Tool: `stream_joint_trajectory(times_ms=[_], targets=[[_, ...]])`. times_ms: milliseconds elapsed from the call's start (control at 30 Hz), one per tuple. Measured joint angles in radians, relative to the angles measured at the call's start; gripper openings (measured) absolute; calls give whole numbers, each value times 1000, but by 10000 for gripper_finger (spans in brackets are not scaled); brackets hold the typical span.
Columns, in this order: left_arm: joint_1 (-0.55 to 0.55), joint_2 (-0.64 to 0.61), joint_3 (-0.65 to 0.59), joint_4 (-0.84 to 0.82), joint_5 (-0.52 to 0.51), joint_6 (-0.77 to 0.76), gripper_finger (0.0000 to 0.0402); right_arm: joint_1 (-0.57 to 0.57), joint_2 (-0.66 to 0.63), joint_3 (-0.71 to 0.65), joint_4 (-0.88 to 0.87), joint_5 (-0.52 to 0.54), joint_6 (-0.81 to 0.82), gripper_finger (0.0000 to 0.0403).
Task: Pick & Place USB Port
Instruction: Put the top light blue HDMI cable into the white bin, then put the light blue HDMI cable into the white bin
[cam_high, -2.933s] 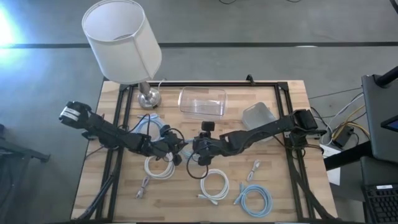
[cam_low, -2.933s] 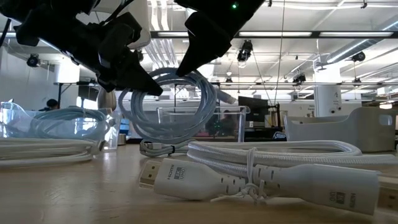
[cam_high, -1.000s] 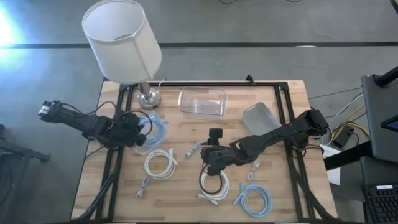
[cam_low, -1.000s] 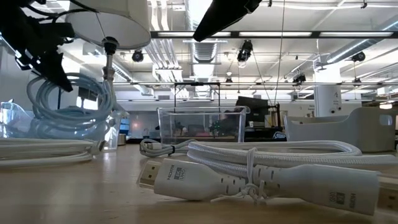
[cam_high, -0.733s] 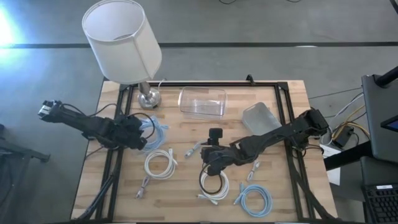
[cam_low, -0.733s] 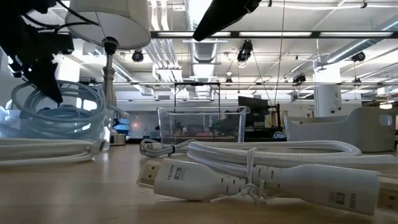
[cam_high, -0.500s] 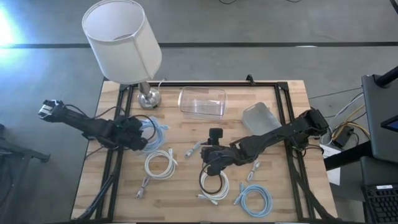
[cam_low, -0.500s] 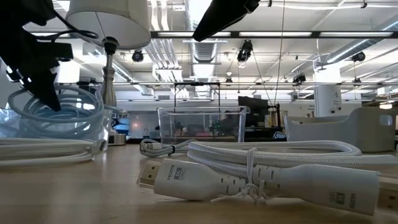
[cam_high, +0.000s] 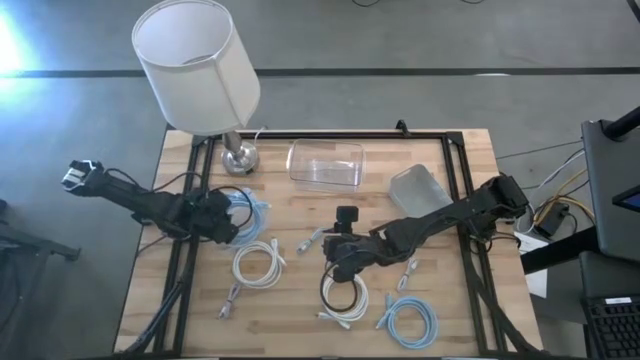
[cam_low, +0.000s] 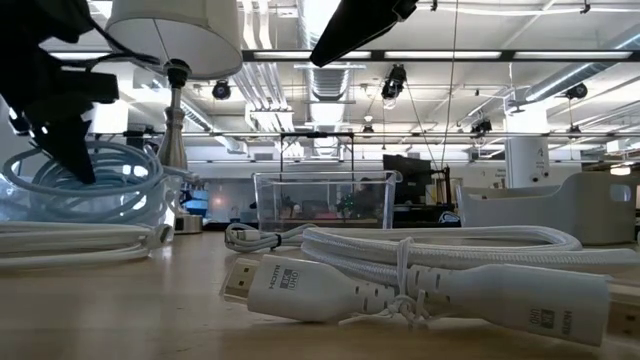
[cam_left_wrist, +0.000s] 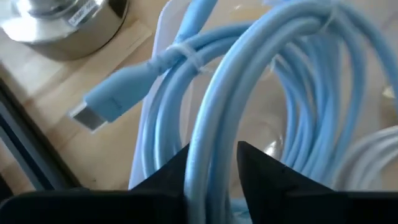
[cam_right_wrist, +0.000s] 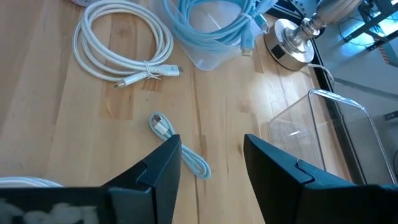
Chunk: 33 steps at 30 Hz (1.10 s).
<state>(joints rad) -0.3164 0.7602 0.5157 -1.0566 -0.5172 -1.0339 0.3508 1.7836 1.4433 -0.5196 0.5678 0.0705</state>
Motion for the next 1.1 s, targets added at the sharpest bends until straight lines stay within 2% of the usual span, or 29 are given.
stream_joint_trajectory(times_ms=[200, 367, 533, 733, 867, 967, 1100], targets=[[-1, 0, 83, -50, -85, 49, 143, 0, 0, 0, 0, 0, -2, 169], [-1, 0, 153, -131, -125, 56, 151, 0, 0, 0, -1, 0, -3, 169], [0, 0, 193, -95, -172, 83, 151, 0, 0, 0, -4, -8, -2, 169], [0, 4, 180, 184, -185, 279, 151, 13, 0, 0, -80, -75, 93, 169], [-2, 24, 152, 455, -161, 495, 151, 42, 0, 0, -222, -83, 266, 169], [-2, 45, 127, 646, -107, 640, 151, 71, 0, 0, -324, -119, 405, 169], [-2, 84, 118, 771, -67, 755, 151, 113, 0, -12, -391, -204, 552, 169]])
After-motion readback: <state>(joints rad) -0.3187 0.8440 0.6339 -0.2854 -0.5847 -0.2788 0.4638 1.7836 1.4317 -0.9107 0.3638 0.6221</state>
